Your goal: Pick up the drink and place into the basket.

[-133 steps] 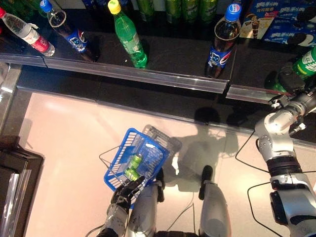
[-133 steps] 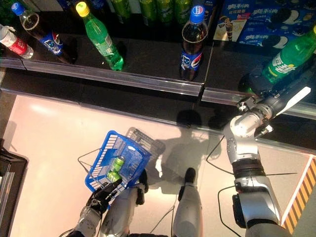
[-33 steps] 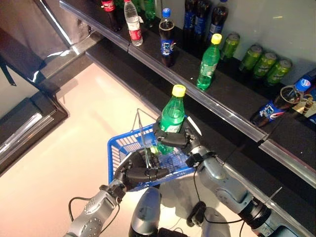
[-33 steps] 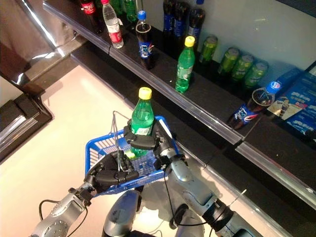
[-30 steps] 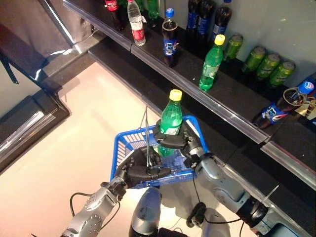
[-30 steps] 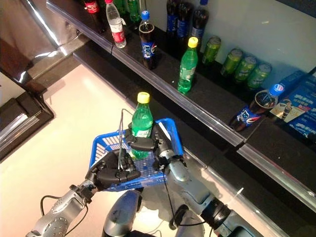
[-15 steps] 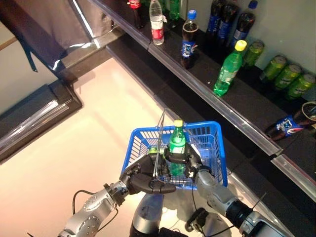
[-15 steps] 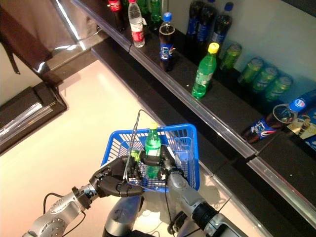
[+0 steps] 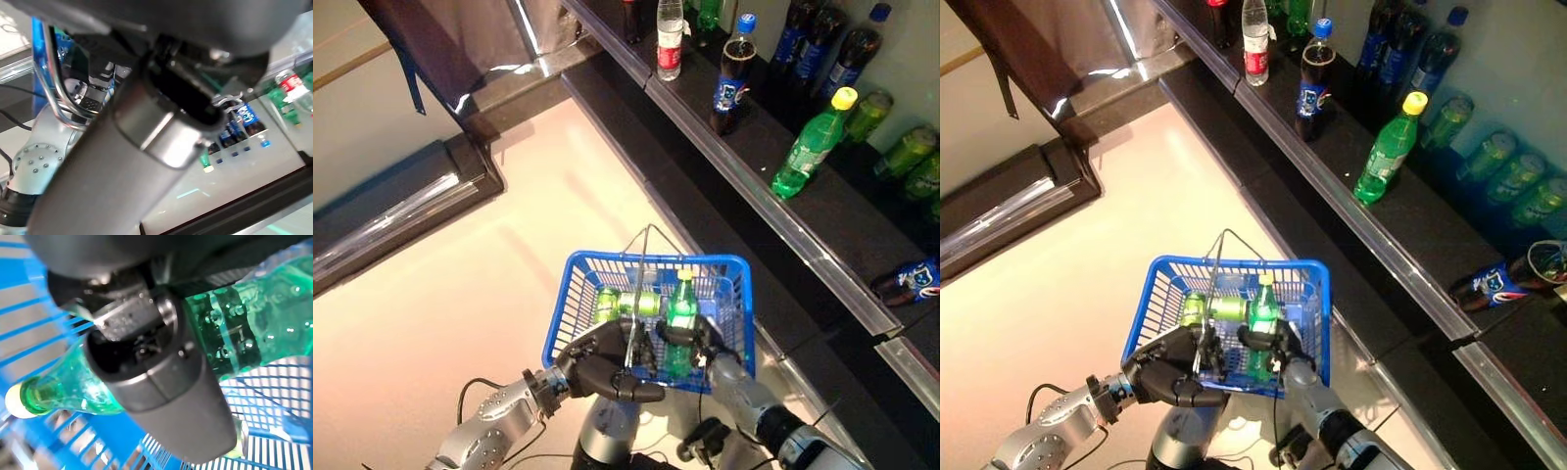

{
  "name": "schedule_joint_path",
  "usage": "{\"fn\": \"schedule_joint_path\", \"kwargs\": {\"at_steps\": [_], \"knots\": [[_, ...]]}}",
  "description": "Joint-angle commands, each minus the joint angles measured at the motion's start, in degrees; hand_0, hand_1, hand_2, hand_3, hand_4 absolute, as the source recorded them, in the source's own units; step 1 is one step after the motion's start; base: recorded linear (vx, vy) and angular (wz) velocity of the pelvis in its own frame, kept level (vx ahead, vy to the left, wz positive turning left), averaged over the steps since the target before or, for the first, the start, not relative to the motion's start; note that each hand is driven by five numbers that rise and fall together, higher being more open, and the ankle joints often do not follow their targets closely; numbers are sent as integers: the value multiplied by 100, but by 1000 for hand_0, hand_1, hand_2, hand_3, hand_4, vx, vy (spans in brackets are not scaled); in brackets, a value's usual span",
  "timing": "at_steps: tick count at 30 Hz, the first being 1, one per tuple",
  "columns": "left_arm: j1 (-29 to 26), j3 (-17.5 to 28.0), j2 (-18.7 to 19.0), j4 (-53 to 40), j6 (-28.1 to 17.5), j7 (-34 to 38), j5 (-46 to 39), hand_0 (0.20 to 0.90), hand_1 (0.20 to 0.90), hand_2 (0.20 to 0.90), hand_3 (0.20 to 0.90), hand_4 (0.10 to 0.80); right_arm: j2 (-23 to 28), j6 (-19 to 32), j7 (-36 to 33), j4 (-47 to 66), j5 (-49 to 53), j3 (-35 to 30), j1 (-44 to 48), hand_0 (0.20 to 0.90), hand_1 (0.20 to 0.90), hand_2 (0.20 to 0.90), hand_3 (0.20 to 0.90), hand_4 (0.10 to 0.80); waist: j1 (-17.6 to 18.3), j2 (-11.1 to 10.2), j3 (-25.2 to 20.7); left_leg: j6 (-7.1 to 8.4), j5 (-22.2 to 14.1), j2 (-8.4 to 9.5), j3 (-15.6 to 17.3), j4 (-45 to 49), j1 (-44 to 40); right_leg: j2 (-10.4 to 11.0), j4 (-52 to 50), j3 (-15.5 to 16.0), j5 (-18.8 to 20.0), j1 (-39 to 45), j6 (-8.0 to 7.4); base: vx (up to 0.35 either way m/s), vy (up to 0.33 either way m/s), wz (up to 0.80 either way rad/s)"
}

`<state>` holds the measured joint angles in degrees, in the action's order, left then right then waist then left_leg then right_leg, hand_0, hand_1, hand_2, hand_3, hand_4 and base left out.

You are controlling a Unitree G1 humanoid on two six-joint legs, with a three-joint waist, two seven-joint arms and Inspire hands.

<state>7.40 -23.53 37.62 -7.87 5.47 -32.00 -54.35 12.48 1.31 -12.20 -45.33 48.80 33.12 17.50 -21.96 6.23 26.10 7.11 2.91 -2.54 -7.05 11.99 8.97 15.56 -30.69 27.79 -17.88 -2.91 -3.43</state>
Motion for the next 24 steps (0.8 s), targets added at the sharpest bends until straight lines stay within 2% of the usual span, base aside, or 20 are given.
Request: {"fn": "schedule_joint_path", "kwargs": {"at_steps": [1, 6, 8, 9, 10, 11, 16, 24], "knots": [[-308, 684, -545, -2222, -847, -1086, -958, 300, 300, 300, 200, 100, -447, -270, 867, -95, 868, 184, -204, 300, 300, 300, 200, 100, -85, -202, -250, -227, -224, 360, 68, 973, 627, -416, 1595, -15, 1312, 654, 17, 3, -58, 0], [-338, 775, -529, -2254, -624, -1108, -942, 300, 300, 300, 200, 100, -614, -896, 1240, -629, 1560, -37, -55, 300, 300, 300, 200, 100, -182, -231, -221, -226, -278, 352, 27, 906, 596, -448, 1618, 29, 1310, 685, 35, 21, -55, 6], [-350, 783, -534, -2262, -581, -1103, -924, 300, 300, 300, 200, 100, -647, -972, 1202, -701, 1669, -70, -25, 300, 300, 300, 200, 100, -200, -236, -224, -227, -285, 354, 17, 897, 590, -451, 1617, 37, 1308, 689, 40, 36, -35, 8], [-358, 803, -529, -2292, -473, -1083, -926, 300, 300, 300, 200, 100, -689, -1145, 1312, -851, 1813, -142, 40, 462, 462, 462, 389, 289, -239, -245, -232, -232, -296, 364, -9, 900, 580, -452, 1605, 58, 1303, 706, 44, 43, -30, 4], [-356, 806, -528, -2303, -448, -1077, -921, 300, 300, 300, 200, 100, -697, -1192, 1337, -890, 1858, -156, 59, 589, 589, 589, 538, 438, -250, -247, -235, -232, -297, 364, -16, 896, 575, -453, 1604, 63, 1301, 711, 44, 65, -49, 4], [-359, 827, -520, -2313, -386, -1072, -909, 300, 300, 300, 200, 100, -723, -1257, 1352, -992, 1971, -202, 89, 900, 900, 900, 900, 800, -277, -255, -243, -232, -301, 366, -31, 888, 563, -462, 1602, 77, 1298, 722, 48, 53, -37, 3], [-347, 899, -488, -2337, -140, -1066, -944, 300, 300, 300, 200, 100, -804, -1267, 1249, -1231, 2464, -402, 203, 900, 900, 900, 900, 800, -362, -296, -280, -234, -312, 375, -85, 882, 526, -473, 1607, 120, 1299, 785, 49, 66, -26, 7], [-276, 1007, -516, -2368, 298, -941, -951, 300, 300, 300, 200, 100, -934, -878, 1015, -1257, 2834, -712, 140, 900, 900, 900, 900, 800, -432, -404, -455, -252, -348, 330, -99, 833, 376, -484, 1619, 148, 1297, 913, -2, 86, -10, 11]]}}
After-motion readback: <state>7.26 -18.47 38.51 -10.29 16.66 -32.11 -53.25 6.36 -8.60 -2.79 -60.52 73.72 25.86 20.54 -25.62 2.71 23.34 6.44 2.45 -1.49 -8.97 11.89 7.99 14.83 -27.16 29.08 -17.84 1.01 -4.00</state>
